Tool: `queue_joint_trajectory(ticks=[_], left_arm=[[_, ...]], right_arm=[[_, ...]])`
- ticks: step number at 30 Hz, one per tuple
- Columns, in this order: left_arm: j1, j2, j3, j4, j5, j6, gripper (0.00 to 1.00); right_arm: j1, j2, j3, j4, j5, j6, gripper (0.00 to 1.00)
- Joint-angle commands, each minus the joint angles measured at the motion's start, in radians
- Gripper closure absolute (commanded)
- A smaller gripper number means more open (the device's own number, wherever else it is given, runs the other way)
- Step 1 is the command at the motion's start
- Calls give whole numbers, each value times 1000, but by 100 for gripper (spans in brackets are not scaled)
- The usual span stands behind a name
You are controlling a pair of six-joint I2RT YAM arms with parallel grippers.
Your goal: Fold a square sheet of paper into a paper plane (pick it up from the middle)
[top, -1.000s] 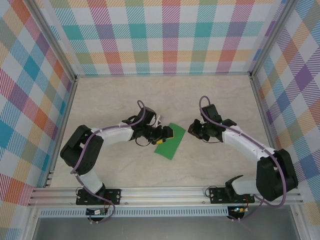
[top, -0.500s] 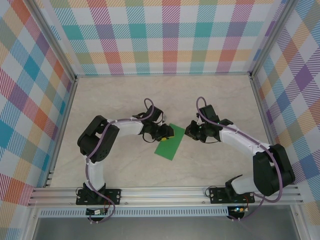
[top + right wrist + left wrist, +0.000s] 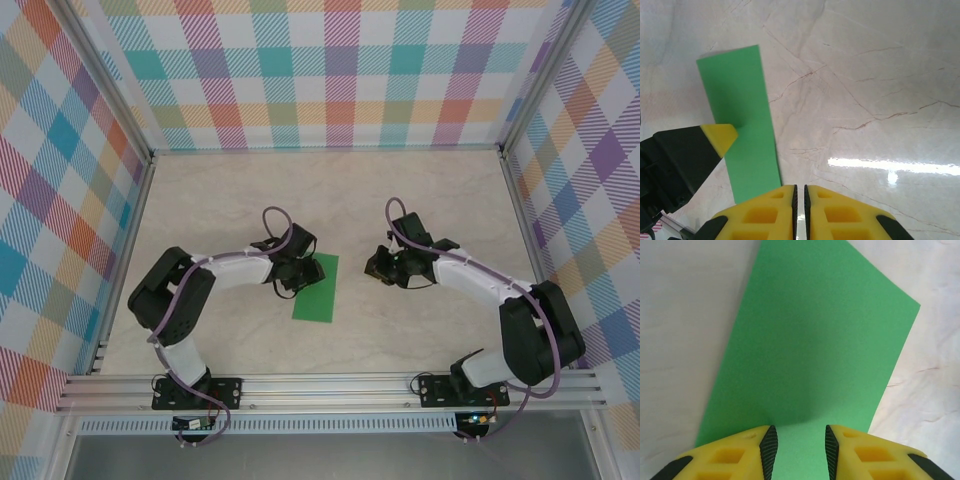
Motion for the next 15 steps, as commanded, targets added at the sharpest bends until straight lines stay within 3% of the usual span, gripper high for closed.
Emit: queue_joint_trajectory(ticks=[1,8,15], left_arm=[[-2,-44,-57,-119,-93,-80,65],[17,-74,99,-196,30,106,63],[45,26,160,-279,100,274,71]], right_arm=[[24,12,-16,7,-16,-4,85],[118,53,0,14,-12,12,80],[148,62,3,27,3,30,74]])
